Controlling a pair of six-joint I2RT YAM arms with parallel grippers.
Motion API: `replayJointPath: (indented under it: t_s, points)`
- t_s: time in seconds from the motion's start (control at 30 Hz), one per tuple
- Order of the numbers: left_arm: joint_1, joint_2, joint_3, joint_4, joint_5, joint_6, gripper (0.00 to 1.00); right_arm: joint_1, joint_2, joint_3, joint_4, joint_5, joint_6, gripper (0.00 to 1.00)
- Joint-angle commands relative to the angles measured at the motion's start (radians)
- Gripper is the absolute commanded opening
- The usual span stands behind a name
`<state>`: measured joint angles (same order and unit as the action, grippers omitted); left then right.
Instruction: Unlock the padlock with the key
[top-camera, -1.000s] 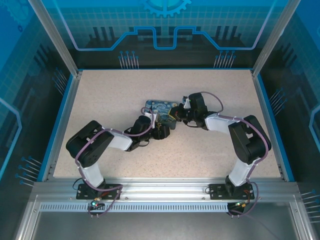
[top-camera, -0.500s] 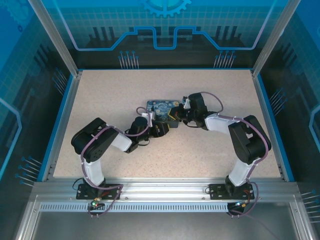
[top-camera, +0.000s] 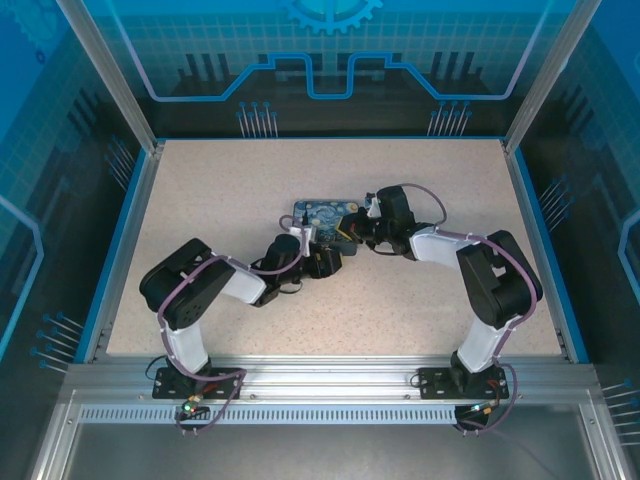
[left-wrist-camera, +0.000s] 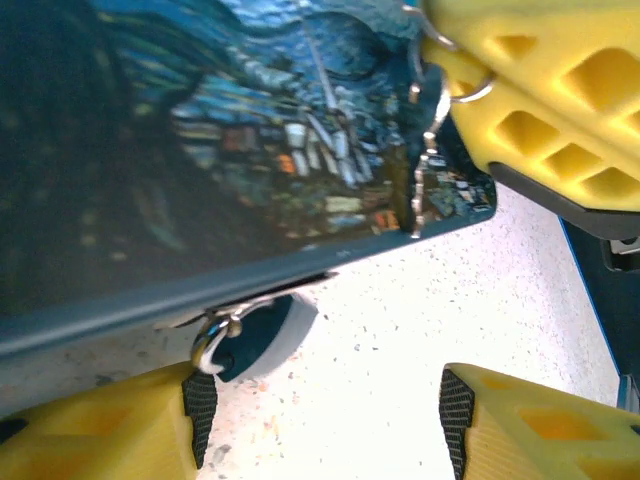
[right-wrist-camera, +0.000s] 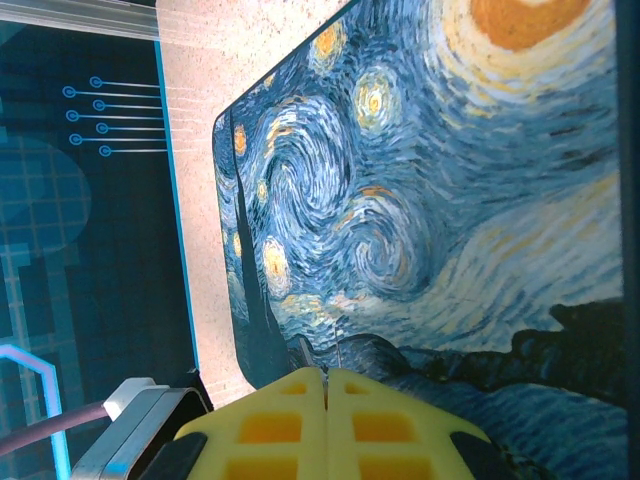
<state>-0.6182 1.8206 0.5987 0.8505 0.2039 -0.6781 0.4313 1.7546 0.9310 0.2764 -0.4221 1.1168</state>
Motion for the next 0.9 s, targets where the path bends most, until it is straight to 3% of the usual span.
replayJointPath:
  t_s: [0.0, 0.67, 0.87]
  points:
    - [-0.003, -0.007, 0.027, -0.003, 0.007, 0.025, 0.62, 0.006, 0.014, 0.004, -0.016, 0.005, -0.015, 0.0]
    - [-0.003, 0.106, 0.012, 0.153, -0.032, -0.081, 0.62, 0.006, 0.017, 0.002, -0.017, 0.001, -0.014, 0.0]
    - [-0.007, -0.01, 0.0, -0.005, -0.102, -0.024, 0.62, 0.007, 0.015, -0.003, -0.014, 0.002, -0.013, 0.0]
